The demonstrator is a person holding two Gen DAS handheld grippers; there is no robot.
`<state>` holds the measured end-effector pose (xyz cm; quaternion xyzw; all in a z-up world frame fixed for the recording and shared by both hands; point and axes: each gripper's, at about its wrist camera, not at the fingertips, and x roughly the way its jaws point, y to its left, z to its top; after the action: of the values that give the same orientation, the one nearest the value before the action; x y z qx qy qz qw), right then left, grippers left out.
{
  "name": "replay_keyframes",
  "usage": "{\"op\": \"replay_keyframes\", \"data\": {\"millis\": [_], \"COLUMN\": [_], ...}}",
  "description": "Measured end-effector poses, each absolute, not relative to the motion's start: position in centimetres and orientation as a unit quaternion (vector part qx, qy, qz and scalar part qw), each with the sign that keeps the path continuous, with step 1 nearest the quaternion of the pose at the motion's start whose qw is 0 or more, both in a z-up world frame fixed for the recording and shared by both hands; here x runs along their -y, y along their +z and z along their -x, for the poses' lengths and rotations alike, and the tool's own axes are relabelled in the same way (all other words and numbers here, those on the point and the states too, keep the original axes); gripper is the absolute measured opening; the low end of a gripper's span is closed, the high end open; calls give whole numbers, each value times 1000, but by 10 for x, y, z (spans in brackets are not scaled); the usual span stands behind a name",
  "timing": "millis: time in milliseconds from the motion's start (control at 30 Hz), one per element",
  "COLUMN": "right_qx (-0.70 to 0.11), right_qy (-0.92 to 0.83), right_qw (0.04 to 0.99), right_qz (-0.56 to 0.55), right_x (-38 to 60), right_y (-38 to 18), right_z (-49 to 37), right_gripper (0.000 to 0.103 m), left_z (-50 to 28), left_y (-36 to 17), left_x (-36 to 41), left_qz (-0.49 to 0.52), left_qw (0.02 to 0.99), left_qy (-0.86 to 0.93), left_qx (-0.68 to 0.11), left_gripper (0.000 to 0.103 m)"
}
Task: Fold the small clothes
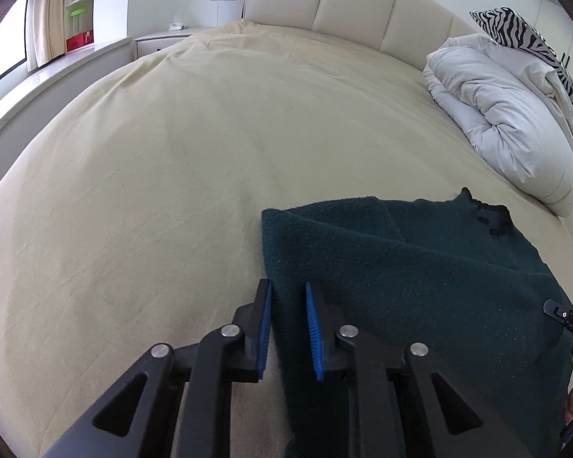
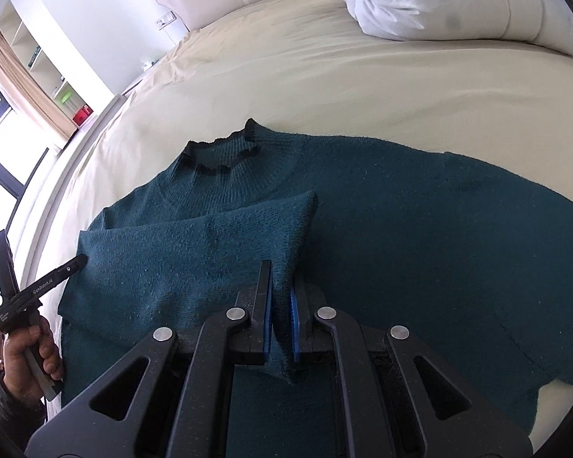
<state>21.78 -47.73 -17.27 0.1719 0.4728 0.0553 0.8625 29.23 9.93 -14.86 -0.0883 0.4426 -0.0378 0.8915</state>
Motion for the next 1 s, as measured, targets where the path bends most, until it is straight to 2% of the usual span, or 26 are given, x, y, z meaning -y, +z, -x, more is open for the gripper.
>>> {"op": "replay_keyframes", "data": {"millis": [167, 267, 433, 533, 600, 900, 967, 1000], "right_qx": [-484, -475, -463, -501, -491, -482, -480, -485], "right_qy": [44, 48, 51, 42, 48, 41, 31, 17], "right_qw": [854, 856, 866, 846, 847, 854, 859, 859], "right_qz": [-187, -197, -185, -176, -198, -192, -175, -165], "right_x": [479, 481, 479, 478, 482, 477, 474, 473], "right_y": [-194, -186, -168, -196, -203, -191, -188, -187], "right_z": [-216, -215, -224, -238, -239, -241, -241, -240], "right_gripper": [6, 6, 5, 5, 5, 6, 9, 13], "left_z": [-292, -288, -288, -287, -287, -274, -262, -255], "left_y": [-144, -137, -148, -148, -149, -132, -116, -108], "left_x": [-99, -88, -93, -92, -91, -87, -86, -85], "left_qz": [78, 41, 61, 49, 42, 19, 15, 18], "left_qw": [893, 901, 900, 903, 904, 913, 924, 929], "left_qy": [-39, -41, -38, -39, -37, -8, 12, 17], "left_qx": [-441, -430, -429, -426, -424, -408, -383, -369], "left_gripper": [12, 10, 11, 12, 12, 21, 24, 27]}}
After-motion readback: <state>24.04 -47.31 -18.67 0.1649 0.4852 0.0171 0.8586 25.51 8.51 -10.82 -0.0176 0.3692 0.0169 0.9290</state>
